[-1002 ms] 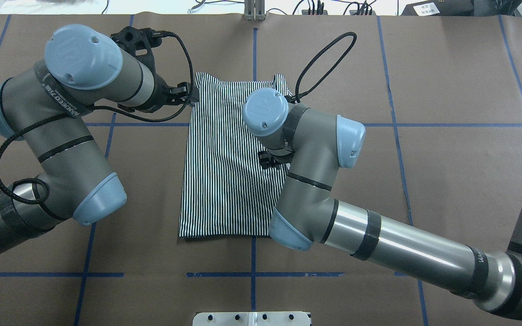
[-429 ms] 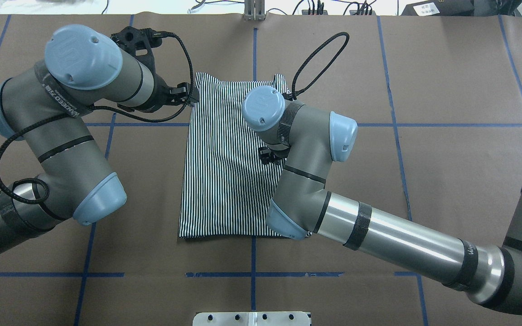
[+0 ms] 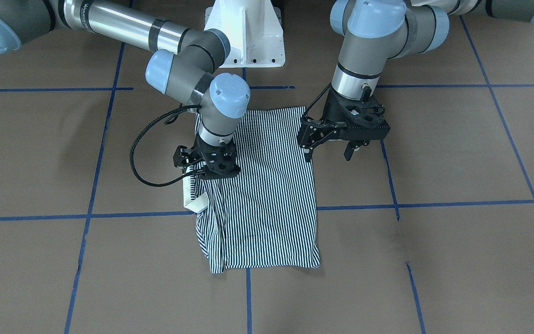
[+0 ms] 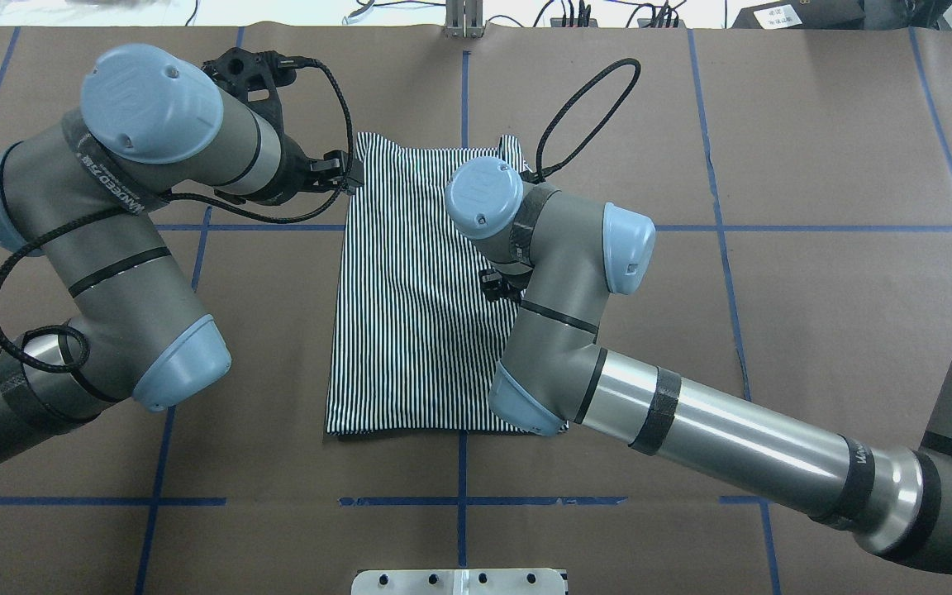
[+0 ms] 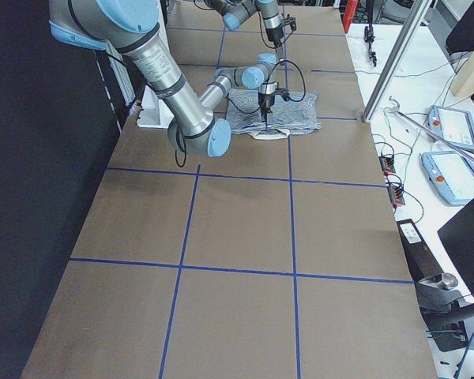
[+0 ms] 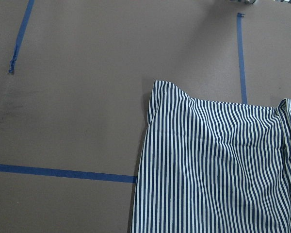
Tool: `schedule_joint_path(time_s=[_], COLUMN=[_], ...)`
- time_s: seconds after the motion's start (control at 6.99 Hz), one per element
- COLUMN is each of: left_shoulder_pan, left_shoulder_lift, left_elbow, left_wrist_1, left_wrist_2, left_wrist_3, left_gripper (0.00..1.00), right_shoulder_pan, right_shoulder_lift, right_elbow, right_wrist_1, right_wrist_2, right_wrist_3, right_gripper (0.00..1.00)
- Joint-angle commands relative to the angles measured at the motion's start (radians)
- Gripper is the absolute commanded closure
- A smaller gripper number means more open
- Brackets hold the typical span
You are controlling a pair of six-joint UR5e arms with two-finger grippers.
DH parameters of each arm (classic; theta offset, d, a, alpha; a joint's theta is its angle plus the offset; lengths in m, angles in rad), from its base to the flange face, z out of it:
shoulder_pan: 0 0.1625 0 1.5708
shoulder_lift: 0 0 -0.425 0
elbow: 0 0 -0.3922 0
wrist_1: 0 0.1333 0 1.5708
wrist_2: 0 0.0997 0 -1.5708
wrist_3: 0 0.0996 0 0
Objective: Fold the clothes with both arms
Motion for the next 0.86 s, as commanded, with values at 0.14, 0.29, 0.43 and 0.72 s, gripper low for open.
schedule_joint_path(time_s=[0.14, 0.29, 0.43, 0.72], left_shoulder_pan=[0.000, 0.000, 0.000, 0.002], left_shoulder_lift=[0.000, 0.000, -0.002, -0.005], left_elbow=[0.003, 0.008, 0.006, 0.000], left_wrist_1=[-0.013, -0.023, -0.023, -0.021], left_wrist_2=[0.001, 0.000, 0.000, 0.000], left_wrist_3=[0.000, 0.000, 0.000, -0.002], left_gripper=[0.00, 0.00, 0.00, 0.00], right_shoulder_pan=[0.054, 0.113, 0.144, 0.168], right_shoulder_lift=[-0.020, -0.063, -0.148, -0.127], right_elbow=[0.005, 0.049, 0.119, 0.134], right_wrist_1=[-0.017, -0.032, -0.032, -0.023], right_wrist_2=[0.003, 0.017, 0.023, 0.038], right_wrist_3=[-0.064, -0.139, -0.210, -0.214], right_gripper=[0.00, 0.00, 0.00, 0.00])
